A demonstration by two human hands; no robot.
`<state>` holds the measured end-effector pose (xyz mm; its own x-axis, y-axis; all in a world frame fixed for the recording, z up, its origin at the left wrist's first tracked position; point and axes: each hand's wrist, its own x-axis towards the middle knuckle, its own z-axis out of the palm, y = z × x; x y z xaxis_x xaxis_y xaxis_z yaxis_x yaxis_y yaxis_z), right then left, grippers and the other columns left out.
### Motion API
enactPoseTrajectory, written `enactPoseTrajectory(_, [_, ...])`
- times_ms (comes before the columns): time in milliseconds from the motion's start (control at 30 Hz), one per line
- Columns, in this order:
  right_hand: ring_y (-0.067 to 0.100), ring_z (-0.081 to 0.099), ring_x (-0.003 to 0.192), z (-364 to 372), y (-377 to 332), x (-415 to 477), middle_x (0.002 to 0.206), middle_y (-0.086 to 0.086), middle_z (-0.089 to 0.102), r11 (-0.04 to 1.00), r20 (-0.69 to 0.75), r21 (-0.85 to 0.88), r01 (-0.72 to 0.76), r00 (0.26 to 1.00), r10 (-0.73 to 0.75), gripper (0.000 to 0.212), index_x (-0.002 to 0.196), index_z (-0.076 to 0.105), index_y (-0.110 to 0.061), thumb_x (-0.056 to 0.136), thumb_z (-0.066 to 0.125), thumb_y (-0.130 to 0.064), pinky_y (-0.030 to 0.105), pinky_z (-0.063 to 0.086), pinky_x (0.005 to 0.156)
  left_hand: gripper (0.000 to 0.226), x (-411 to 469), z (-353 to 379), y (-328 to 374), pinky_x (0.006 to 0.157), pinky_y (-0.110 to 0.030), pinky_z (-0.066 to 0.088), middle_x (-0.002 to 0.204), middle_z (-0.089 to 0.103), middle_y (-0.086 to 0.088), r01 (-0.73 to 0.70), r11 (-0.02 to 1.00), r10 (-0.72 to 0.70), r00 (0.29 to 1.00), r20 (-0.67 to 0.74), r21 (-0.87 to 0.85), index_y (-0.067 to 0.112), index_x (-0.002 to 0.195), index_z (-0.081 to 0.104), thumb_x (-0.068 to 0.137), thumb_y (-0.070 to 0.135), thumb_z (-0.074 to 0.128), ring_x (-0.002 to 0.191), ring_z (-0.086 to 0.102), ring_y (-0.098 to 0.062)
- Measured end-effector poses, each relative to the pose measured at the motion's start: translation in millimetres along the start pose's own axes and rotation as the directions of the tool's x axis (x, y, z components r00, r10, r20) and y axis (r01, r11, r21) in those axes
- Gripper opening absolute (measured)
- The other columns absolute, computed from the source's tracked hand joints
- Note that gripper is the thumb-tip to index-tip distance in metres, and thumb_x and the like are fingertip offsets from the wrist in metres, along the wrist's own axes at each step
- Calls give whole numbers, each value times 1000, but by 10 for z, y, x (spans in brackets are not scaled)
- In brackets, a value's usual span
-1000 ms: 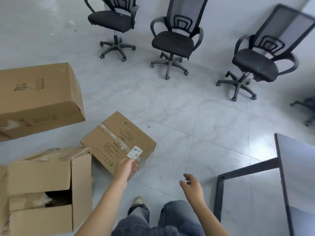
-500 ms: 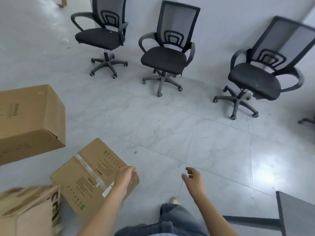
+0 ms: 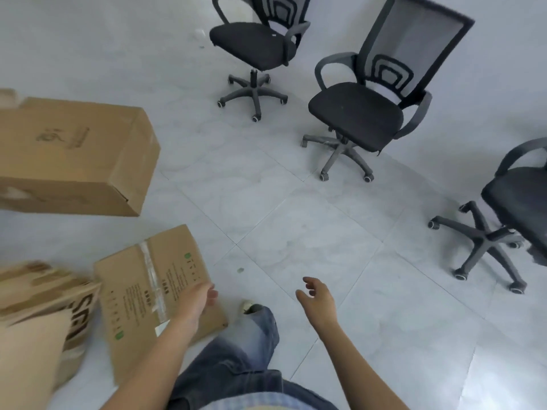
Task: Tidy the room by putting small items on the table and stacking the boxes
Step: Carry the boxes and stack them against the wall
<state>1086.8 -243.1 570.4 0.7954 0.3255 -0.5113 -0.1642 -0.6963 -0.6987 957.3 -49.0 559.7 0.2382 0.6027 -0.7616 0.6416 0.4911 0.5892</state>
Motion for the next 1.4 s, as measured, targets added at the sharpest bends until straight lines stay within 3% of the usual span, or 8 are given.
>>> enactPoseTrajectory(133, [11,46,104,-76,-450,589,129,6,51,993,38,-111,50,998,-46,40,130,50,-12,90,55,-16,23,40,87,16,406,64,466,60,-28,37,78,60,-6,59,985,-60,998,-4,-164,7,87,58,96,14,47,68,54,-17])
enactPoseTrajectory(333, [19,50,116,115,-1167,1239,131,8,51,960,140,-231,158,982,-128,40,130,49,-10,91,54,-14,25,41,91,15,758,-118,1131,59,-26,35,77,59,-4,-3,938,-21,998,-67,-346,10,86,56,96,14,46,67,53,-15])
enactPoseTrajectory(467, [19,50,117,364,-1515,1536,132,7,51,913,280,-315,260,944,-172,40,131,49,-12,91,54,-15,28,41,95,16,904,-350,1032,61,-27,38,82,61,-7,58,894,-141,978,-155,-444,5,97,58,96,16,47,71,56,-18])
enactPoseTrajectory(600, [22,51,118,658,-1858,1922,131,8,51,865,421,-365,344,890,-176,40,131,49,-10,92,52,-13,23,40,91,17,1001,-499,942,64,-28,40,84,61,-9,126,810,-283,940,-193,-573,7,91,58,97,16,45,73,56,-19])
enactPoseTrajectory(767, [20,49,119,1130,-2367,2319,128,7,49,757,666,-378,534,725,-179,38,130,49,-10,92,51,-11,23,39,94,25,1081,-664,1063,55,-26,34,72,57,-8,24,655,-418,844,-336,-755,8,73,54,97,9,44,61,50,-17])
enactPoseTrajectory(900, [20,47,120,1472,-2829,2784,132,9,48,622,830,-343,704,537,-151,38,130,49,-12,93,52,-12,24,37,96,20,1124,-555,1165,56,-26,36,72,59,-9,-98,488,-563,723,-399,-867,7,79,57,95,9,45,59,50,-18])
enactPoseTrajectory(1133, [22,47,120,1984,-3648,3278,131,9,49,363,974,-193,912,224,-45,37,128,50,-12,91,53,-13,30,38,99,12,1133,49,1445,62,-28,36,75,60,-7,-294,224,-799,491,-348,-929,5,98,57,93,11,47,65,53,-18])
enactPoseTrajectory(1400, [22,46,123,2124,-3768,3383,133,10,47,248,992,-124,961,113,59,39,131,48,-13,92,52,-15,31,39,98,10,937,542,1605,59,-28,36,77,58,-8,-424,181,-853,381,-356,-887,4,91,56,94,9,47,65,52,-18])
